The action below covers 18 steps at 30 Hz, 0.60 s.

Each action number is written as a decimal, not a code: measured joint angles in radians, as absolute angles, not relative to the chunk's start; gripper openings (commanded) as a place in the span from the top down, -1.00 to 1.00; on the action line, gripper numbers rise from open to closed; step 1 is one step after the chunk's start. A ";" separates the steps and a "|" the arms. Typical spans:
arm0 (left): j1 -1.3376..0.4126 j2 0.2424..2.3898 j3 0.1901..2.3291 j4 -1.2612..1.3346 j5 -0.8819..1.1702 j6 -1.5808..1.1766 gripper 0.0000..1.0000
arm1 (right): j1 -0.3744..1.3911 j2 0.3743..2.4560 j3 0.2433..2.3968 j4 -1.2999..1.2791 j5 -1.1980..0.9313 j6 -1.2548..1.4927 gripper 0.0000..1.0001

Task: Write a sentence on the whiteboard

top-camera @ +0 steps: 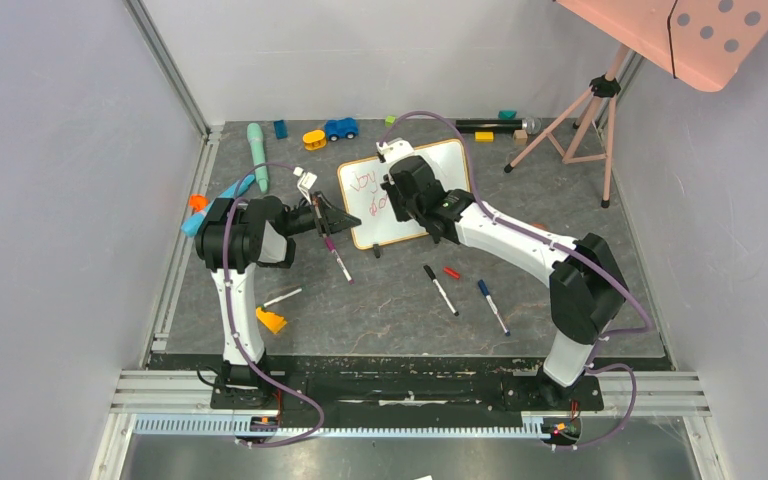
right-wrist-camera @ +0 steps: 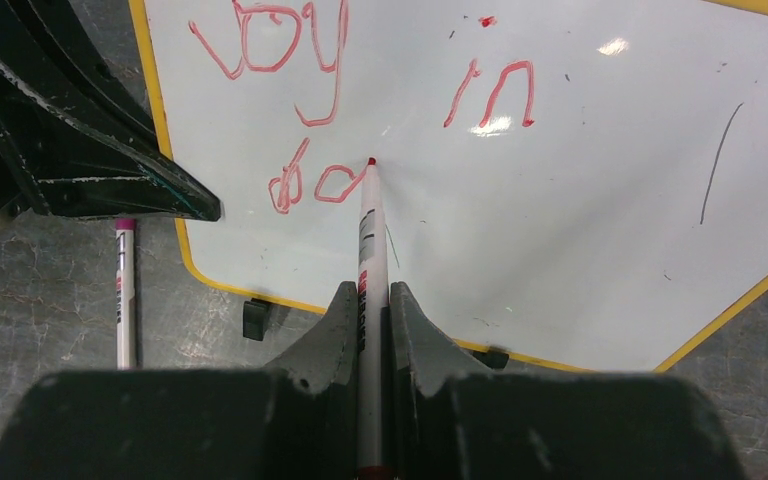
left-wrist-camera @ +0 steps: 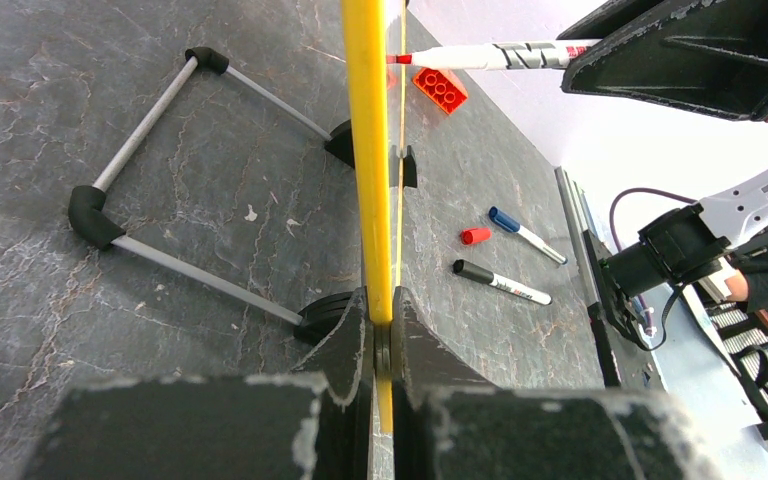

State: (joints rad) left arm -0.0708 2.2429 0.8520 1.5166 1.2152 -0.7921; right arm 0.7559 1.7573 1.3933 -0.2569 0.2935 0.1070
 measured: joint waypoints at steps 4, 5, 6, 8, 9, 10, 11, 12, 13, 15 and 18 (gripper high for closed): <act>-0.071 2.243 0.852 1.517 1.215 -0.792 0.96 | 0.755 1.758 1.393 -0.257 0.289 0.107 1.00; -0.071 2.243 0.852 1.517 1.215 -0.792 0.96 | 0.755 1.757 1.393 -0.257 0.287 0.107 1.00; -0.071 2.243 0.852 1.517 1.215 -0.792 0.96 | 0.755 1.758 1.393 -0.257 0.285 0.108 1.00; -0.071 2.243 0.852 1.517 1.215 -0.792 0.96 | 0.755 1.757 1.390 -0.256 0.276 0.109 1.00; -0.071 2.243 0.852 1.517 1.216 -0.792 0.96 | 0.755 1.757 1.386 -0.253 0.270 0.112 1.00; -0.071 2.243 0.852 1.516 1.215 -0.792 0.96 | 0.755 1.757 1.377 -0.249 0.263 0.113 1.00; -0.071 2.243 0.852 1.516 1.215 -0.792 0.96 | 0.756 1.756 1.370 -0.249 0.257 0.115 1.00; -0.071 2.243 0.852 1.516 1.215 -0.792 0.96 | 0.756 1.754 1.362 -0.249 0.250 0.116 1.00; -0.071 2.243 0.852 1.516 1.215 -0.792 0.96 | 0.756 1.751 1.353 -0.249 0.244 0.119 1.00; -0.071 2.243 0.852 1.516 1.215 -0.792 0.96 | 0.757 1.746 1.338 -0.248 0.239 0.121 1.00; -0.071 2.243 0.852 1.517 1.216 -0.792 0.96 | 0.757 1.737 1.317 -0.249 0.237 0.123 1.00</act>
